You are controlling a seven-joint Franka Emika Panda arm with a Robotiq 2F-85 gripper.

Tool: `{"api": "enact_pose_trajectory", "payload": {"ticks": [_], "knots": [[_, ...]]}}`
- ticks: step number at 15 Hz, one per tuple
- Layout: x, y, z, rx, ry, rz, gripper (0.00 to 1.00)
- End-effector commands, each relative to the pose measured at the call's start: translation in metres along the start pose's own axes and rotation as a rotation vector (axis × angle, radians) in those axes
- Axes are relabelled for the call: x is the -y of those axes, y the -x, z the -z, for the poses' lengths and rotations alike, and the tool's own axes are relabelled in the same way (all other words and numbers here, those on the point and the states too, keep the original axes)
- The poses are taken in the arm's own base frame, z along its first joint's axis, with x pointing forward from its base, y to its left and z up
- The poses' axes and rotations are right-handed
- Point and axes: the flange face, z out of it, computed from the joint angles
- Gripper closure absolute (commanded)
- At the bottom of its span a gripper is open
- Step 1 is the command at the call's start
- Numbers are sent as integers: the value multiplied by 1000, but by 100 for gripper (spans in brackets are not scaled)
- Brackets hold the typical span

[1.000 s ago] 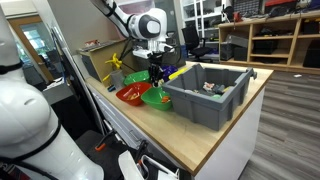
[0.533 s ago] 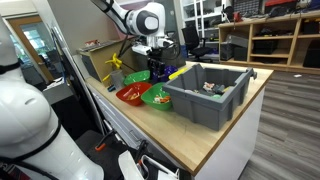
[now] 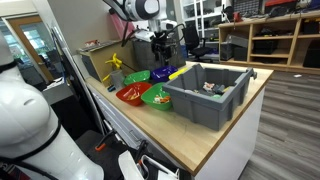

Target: Pick up a toy in the plastic box and put it into the green bowl

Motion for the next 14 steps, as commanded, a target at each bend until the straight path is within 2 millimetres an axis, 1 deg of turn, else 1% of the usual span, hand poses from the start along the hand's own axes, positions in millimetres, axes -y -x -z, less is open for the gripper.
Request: {"api": "enact_pose_trajectory", "payload": {"ticks": [1, 5, 8, 11, 14], "knots": [[-21, -27, 38, -99, 1, -28, 0], [-54, -53, 71, -161, 9, -101, 0], [-79, -66, 91, -202, 23, -153, 0], [-99, -69, 108, -200, 41, -180, 0], [-109, -62, 125, -117, 74, -187, 0]]}}
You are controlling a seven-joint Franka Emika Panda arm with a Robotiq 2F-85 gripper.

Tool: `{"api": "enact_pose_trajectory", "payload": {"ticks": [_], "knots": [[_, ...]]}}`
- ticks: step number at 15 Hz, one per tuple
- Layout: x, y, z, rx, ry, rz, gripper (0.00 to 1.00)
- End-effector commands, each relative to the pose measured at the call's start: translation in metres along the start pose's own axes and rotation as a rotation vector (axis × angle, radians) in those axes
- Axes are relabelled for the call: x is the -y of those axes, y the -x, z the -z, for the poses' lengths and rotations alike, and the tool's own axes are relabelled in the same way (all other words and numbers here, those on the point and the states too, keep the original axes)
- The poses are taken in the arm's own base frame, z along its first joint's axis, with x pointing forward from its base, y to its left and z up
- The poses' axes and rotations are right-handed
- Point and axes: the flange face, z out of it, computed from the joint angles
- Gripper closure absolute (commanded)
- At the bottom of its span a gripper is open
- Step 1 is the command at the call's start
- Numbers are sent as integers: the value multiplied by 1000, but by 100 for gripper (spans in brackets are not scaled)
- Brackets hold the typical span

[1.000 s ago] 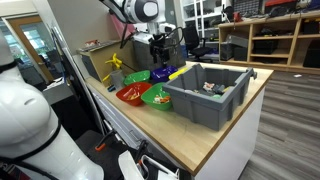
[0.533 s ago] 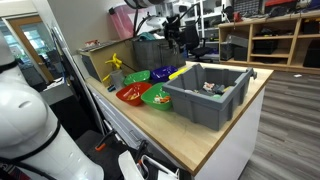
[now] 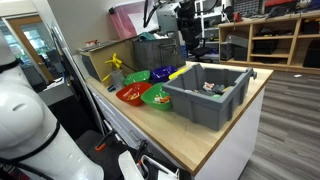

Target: Pick up a toy in the plastic box and put it into the green bowl

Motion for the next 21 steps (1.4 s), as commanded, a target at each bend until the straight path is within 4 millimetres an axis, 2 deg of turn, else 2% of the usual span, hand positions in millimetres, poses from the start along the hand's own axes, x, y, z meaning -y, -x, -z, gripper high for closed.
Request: {"api": "enact_pose_trajectory", "payload": {"ticks": [1, 6, 9, 15, 18, 19, 20, 21], "knots": [[-6, 2, 27, 92, 61, -17, 0], [-5, 22, 61, 238, 148, 41, 0], [5, 42, 67, 300, 178, 96, 0], [48, 85, 73, 363, 203, 245, 0], [74, 104, 83, 350, 205, 332, 0], [76, 106, 99, 339, 203, 352, 0], [77, 109, 124, 325, 200, 376, 0], [77, 111, 135, 320, 196, 392, 0]]}}
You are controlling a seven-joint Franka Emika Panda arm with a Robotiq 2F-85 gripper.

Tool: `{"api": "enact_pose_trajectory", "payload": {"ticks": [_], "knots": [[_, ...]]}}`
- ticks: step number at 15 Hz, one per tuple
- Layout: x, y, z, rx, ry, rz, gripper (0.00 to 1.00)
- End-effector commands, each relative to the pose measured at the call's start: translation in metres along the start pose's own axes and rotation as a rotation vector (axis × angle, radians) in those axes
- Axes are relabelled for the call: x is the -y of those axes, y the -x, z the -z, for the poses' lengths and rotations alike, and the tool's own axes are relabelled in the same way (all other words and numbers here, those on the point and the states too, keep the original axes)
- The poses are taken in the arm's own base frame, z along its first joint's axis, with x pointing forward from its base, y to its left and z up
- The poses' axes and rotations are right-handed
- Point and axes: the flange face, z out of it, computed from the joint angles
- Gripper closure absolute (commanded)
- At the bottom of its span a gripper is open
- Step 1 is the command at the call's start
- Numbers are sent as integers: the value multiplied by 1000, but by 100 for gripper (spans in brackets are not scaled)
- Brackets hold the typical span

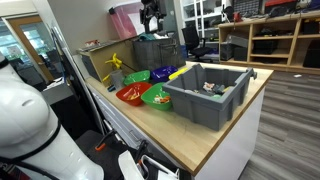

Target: Pick up a toy in the plastic box and put it into the green bowl

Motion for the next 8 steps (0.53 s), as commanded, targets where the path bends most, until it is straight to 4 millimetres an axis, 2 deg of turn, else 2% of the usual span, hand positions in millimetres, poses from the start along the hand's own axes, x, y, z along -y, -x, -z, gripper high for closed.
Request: {"api": "enact_pose_trajectory", "payload": {"ticks": [1, 5, 6, 8], "knots": [[-7, 38, 54, -34, 17, 83, 0], [-18, 72, 101, -57, 3, 136, 0], [-11, 78, 103, -64, 3, 145, 0], [-12, 89, 113, -84, 0, 153, 0]]}}
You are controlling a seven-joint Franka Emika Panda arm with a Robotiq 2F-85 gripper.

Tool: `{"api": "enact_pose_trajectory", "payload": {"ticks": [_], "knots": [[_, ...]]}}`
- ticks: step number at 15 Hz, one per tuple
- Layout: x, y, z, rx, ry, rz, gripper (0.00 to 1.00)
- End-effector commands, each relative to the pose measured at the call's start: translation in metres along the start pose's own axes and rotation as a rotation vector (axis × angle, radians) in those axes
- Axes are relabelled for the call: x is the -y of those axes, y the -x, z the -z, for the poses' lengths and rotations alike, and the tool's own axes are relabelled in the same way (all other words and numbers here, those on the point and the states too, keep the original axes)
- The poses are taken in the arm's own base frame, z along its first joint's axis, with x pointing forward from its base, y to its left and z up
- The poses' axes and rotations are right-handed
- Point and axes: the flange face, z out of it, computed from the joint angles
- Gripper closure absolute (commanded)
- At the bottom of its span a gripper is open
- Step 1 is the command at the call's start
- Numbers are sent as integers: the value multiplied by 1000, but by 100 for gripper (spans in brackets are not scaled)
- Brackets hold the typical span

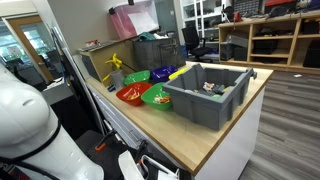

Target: Pick up a toy in the plastic box and put it into the green bowl

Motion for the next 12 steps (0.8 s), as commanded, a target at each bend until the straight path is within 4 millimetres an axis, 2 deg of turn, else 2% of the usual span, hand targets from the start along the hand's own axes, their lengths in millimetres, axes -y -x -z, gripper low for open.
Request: {"api": "enact_pose_trajectory", "payload": {"ticks": [1, 3, 4, 12], "knots": [[5, 16, 16, -10, 1, 40, 0], [6, 23, 16, 23, -15, 27, 0], [5, 15, 12, -4, -3, 15, 0], [5, 18, 12, 11, -3, 15, 0]]}}
